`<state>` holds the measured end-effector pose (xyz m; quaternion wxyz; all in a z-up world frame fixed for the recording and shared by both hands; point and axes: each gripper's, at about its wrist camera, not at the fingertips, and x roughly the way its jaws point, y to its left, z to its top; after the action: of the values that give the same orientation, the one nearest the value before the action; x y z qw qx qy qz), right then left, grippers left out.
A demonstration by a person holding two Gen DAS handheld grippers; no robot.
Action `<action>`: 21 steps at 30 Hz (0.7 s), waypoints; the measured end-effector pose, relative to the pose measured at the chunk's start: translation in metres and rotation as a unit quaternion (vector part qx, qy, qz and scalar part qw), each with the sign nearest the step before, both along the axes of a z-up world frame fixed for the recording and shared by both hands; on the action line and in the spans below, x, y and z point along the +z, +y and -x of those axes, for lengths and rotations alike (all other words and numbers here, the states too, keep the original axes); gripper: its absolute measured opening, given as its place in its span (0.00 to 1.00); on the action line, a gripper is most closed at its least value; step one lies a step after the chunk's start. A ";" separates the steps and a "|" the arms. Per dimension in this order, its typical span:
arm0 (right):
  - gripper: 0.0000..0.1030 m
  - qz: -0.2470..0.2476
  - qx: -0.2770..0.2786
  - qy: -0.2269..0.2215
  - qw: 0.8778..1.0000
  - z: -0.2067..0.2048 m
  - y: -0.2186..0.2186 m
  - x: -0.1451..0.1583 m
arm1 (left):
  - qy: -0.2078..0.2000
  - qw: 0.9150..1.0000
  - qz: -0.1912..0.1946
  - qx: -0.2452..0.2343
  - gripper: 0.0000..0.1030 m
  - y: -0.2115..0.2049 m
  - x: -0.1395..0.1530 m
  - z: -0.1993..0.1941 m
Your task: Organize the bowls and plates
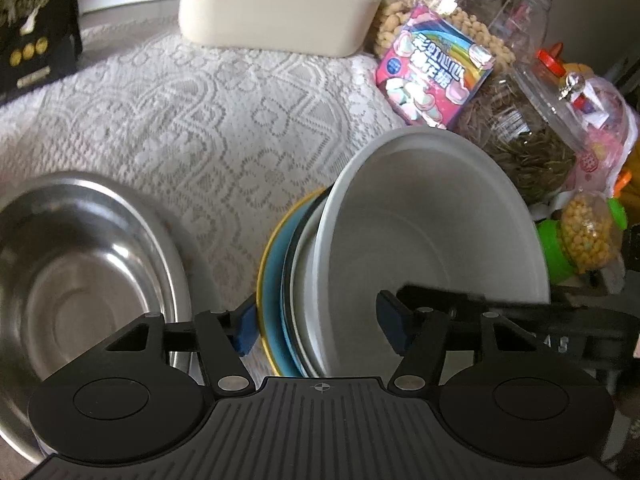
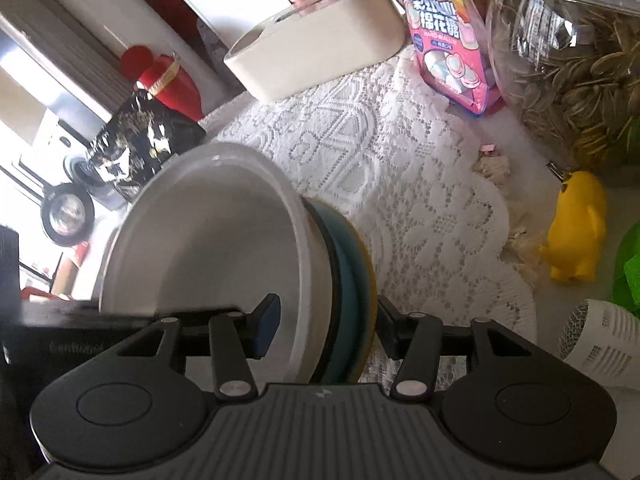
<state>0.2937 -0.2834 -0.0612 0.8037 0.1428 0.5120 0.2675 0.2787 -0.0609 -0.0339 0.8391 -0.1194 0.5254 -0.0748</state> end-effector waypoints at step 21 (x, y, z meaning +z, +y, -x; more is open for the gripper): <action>0.50 -0.041 -0.008 0.069 0.997 -0.009 -0.006 -0.015 | 0.012 0.998 -0.052 -0.026 0.53 -0.008 0.002 -0.007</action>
<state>0.3032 -0.2893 -0.0762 0.7621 0.1981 0.5533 0.2716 0.2862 -0.0693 -0.0322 0.8356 -0.0621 0.5416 -0.0679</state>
